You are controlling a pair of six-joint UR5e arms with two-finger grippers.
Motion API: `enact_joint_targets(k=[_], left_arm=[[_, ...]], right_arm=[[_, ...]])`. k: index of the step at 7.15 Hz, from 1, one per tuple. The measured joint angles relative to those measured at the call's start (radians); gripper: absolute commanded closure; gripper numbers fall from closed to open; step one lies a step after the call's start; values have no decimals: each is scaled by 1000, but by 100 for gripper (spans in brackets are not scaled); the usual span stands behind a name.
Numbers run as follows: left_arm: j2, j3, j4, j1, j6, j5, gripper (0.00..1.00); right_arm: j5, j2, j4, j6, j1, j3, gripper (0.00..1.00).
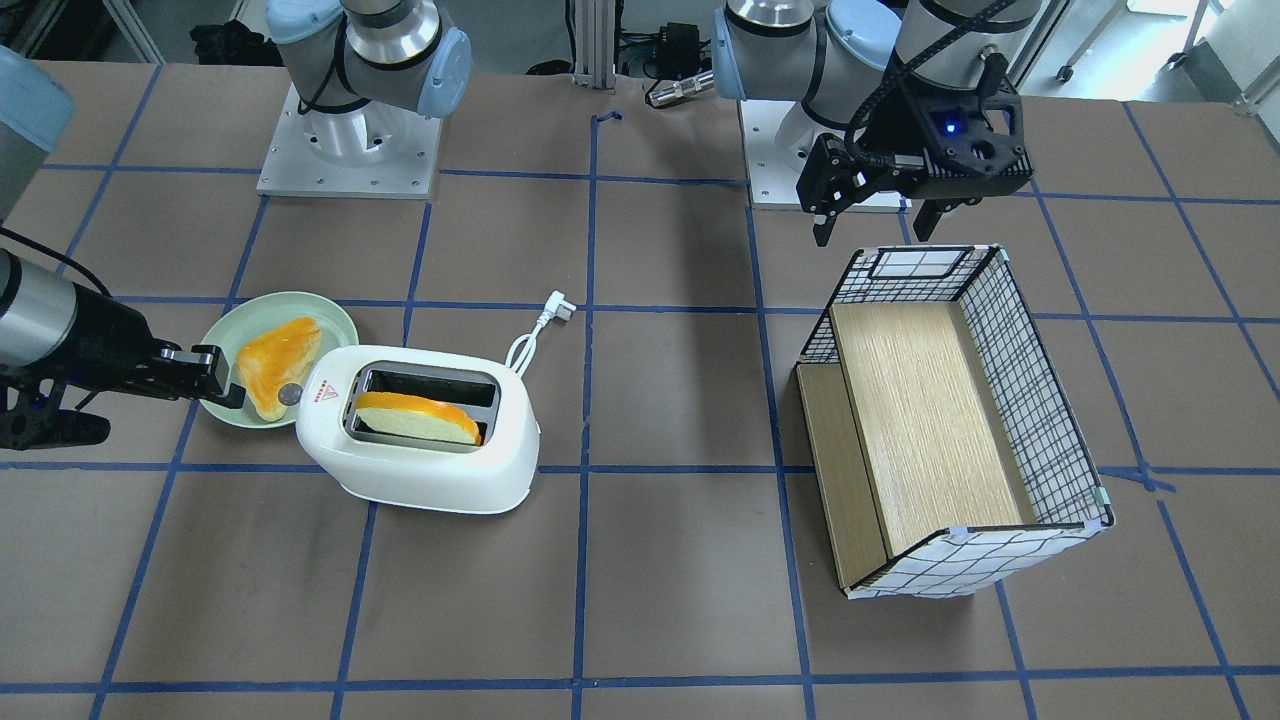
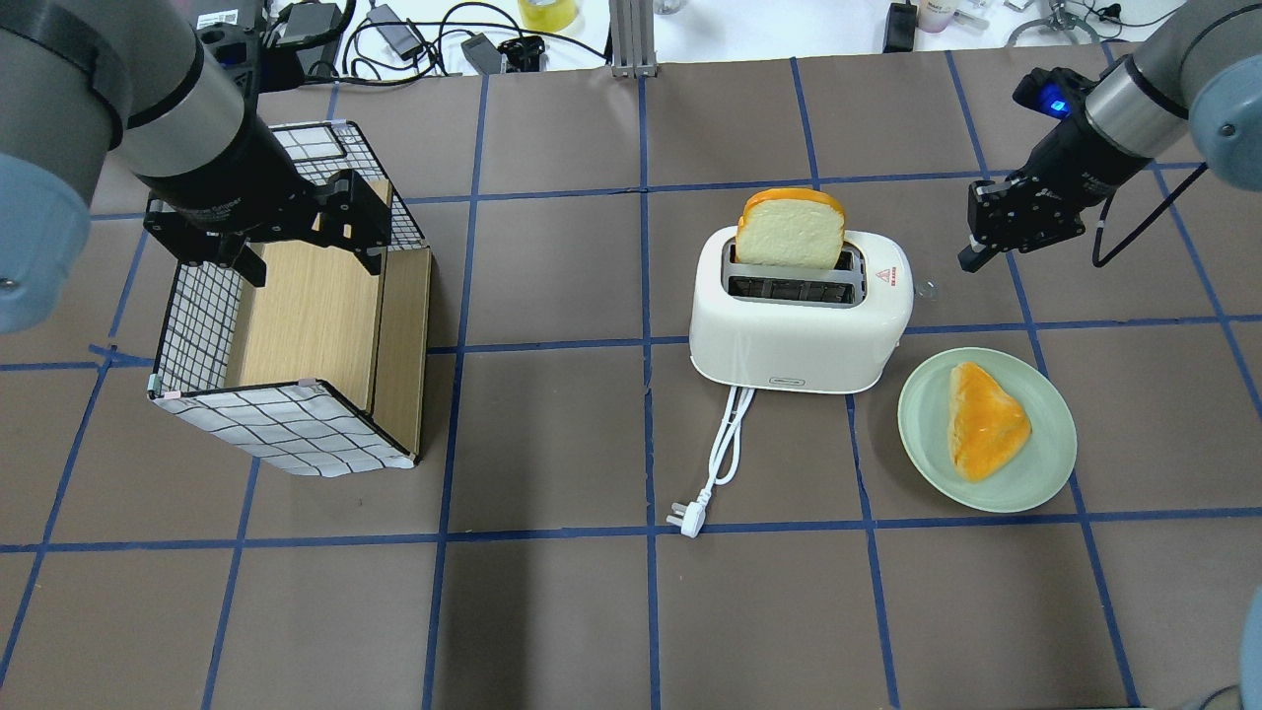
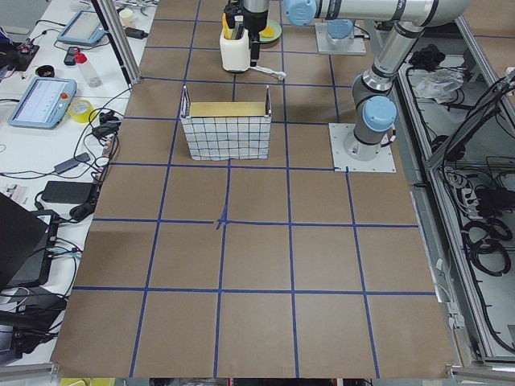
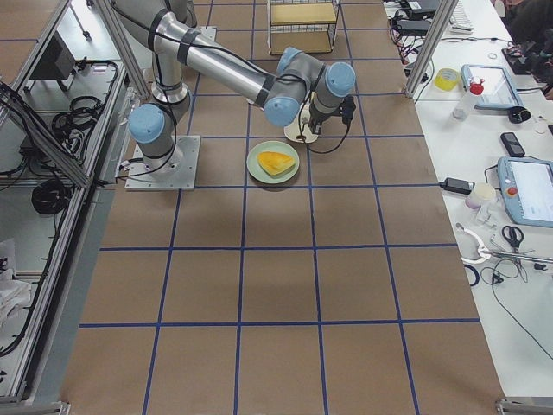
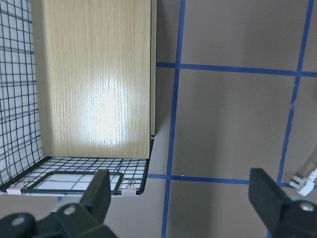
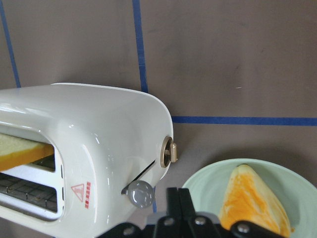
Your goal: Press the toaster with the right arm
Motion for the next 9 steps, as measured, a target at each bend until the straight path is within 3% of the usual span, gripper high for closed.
enact_joint_targets(k=[1,2,3,4,9], left_arm=[[0,0,0,0,0,0,0],[0,0,0,0,0,-1,0],[0,0,0,0,0,-1,0],[0,0,0,0,0,-1,0],[0,0,0,0,0,0,0]], right_arm=[[-30,-31,2,22,3,-13,78],[-60,-60,10,43,6,-36,63],[-92,-81,20,55,11,-64,26],[-126,-96,25,60,16,-93,0],[-248,-132,25,118,89,-177,0]])
